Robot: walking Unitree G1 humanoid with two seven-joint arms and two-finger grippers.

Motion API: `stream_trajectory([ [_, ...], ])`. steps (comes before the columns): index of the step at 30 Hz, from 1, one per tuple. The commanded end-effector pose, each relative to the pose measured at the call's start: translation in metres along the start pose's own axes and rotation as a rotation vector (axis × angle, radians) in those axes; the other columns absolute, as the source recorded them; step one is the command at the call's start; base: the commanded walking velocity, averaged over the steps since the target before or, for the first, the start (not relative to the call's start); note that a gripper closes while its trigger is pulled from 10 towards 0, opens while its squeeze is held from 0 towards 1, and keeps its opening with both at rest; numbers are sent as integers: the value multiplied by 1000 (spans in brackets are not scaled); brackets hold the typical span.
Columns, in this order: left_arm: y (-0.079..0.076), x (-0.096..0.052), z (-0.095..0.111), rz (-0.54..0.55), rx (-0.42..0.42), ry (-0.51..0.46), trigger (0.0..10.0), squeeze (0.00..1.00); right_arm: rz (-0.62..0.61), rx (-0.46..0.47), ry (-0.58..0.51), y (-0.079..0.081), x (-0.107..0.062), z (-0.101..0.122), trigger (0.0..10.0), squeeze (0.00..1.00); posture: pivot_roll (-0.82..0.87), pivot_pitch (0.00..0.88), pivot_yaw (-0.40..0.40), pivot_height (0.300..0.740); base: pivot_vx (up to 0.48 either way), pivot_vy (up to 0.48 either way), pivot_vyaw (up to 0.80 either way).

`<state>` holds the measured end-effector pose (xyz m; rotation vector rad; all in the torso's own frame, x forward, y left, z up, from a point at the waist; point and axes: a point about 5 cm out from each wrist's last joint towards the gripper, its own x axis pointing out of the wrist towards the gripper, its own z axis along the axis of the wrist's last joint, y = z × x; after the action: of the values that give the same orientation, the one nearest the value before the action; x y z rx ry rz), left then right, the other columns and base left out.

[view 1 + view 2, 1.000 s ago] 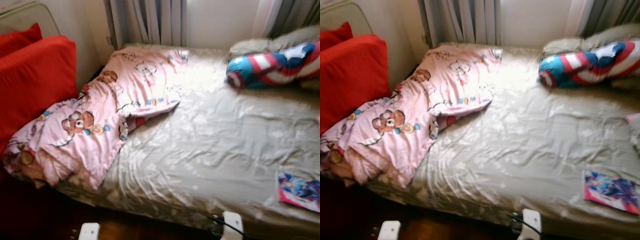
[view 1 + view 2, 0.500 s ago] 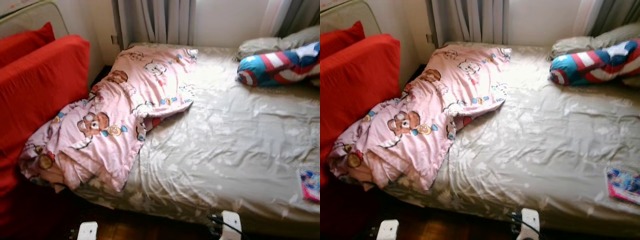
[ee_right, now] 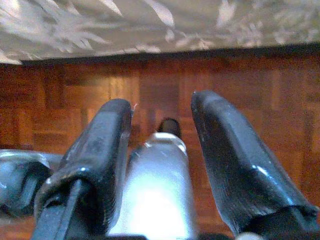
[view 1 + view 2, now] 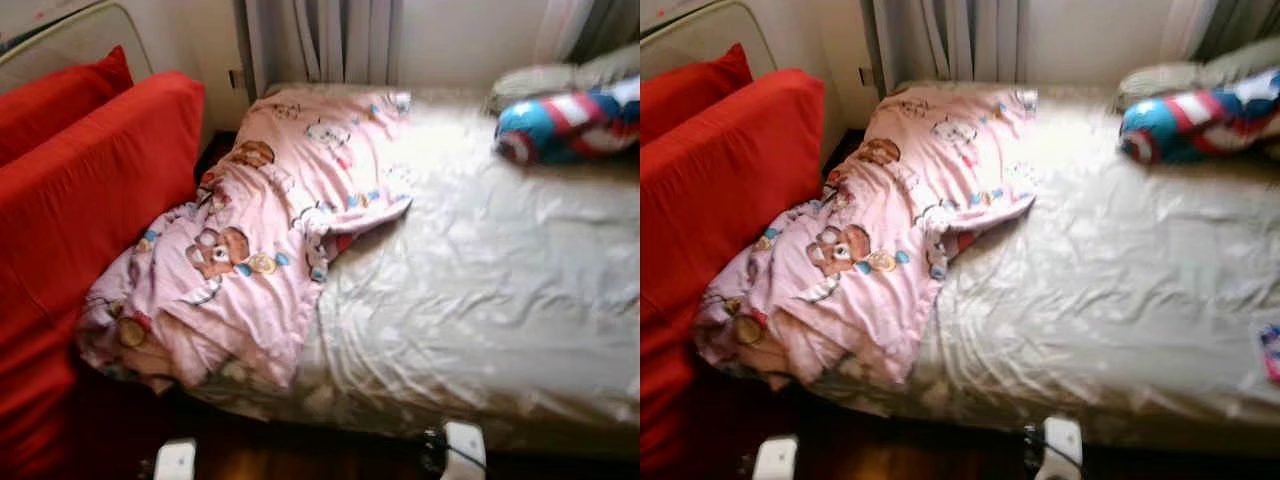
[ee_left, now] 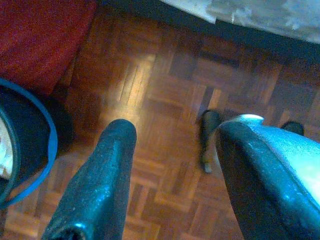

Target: Clean up the room

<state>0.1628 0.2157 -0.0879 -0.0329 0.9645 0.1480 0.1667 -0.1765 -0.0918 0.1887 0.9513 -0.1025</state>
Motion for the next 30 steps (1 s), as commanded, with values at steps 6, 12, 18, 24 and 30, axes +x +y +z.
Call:
stream_trajectory([
  [6,7,-1,-5,21,-11,17,10000,0,13,-2,5,5,0,-1,10000,0,9,94,16,740,0,358,0],
  [12,7,-1,-4,22,-12,12,10000,0,13,-4,6,4,0,-1,10000,0,9,92,15,740,0,56,0],
  [18,7,-1,-4,22,-13,9,10000,0,11,-24,-9,4,1,2,10000,0,10,85,17,740,0,0,74],
  [24,7,-2,-5,21,-12,12,10000,0,14,-22,-11,5,1,2,10000,0,8,76,17,740,0,0,741],
  [30,6,-2,-6,21,3,18,10000,0,20,-30,-15,6,1,4,10000,0,3,67,16,740,0,0,800],
])
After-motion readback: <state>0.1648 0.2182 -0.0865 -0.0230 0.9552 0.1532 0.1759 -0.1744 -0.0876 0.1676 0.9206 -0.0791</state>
